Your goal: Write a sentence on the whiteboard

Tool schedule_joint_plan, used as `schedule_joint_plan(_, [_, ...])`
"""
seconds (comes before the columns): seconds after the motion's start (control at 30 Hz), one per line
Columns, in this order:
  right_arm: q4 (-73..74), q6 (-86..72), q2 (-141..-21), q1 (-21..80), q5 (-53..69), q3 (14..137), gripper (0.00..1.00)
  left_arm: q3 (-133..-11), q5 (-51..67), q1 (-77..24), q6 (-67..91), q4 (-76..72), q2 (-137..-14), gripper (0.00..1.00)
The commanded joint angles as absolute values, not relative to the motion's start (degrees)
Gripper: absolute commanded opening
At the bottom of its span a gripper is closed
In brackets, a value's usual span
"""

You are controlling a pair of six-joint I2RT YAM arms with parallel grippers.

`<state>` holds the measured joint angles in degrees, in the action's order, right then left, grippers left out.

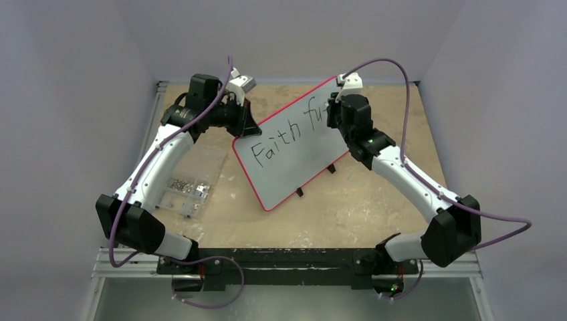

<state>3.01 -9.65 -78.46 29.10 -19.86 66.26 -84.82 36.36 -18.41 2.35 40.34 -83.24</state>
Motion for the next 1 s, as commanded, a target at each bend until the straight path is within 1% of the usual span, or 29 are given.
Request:
schedule_joint_plan(0.0, [1.57, -11.06, -77.34, 28.99, -16.17, 66.36, 0.0, -85.34, 32.54, -17.93, -0.87, 35.93, -80.86, 0.0])
schedule_joint_plan(0.4, [1.91, -12.89, -74.07, 29.0, -14.29, 58.89, 0.0, -85.34, 32.58, -17.93, -0.84, 35.92, -80.42, 0.0])
schedule_joint_plan(0.5, [2.12, -12.44, -73.97, 29.0, -16.09, 58.33, 0.0, -85.34, 32.77, -17.93, -0.78, 35.86, -80.42, 0.0])
schedule_joint_plan(0.8, [4.01, -9.6, -76.1, 28.94, -22.42, 64.93, 0.0, -85.26, 32.75, -17.92, -0.68, 35.75, -80.43, 0.0])
schedule_joint_plan(0.97, [5.17, -8.61, -76.11, 28.98, -23.51, 67.77, 0.0, -85.29, 32.62, -17.89, -0.76, 35.84, -80.46, 0.0])
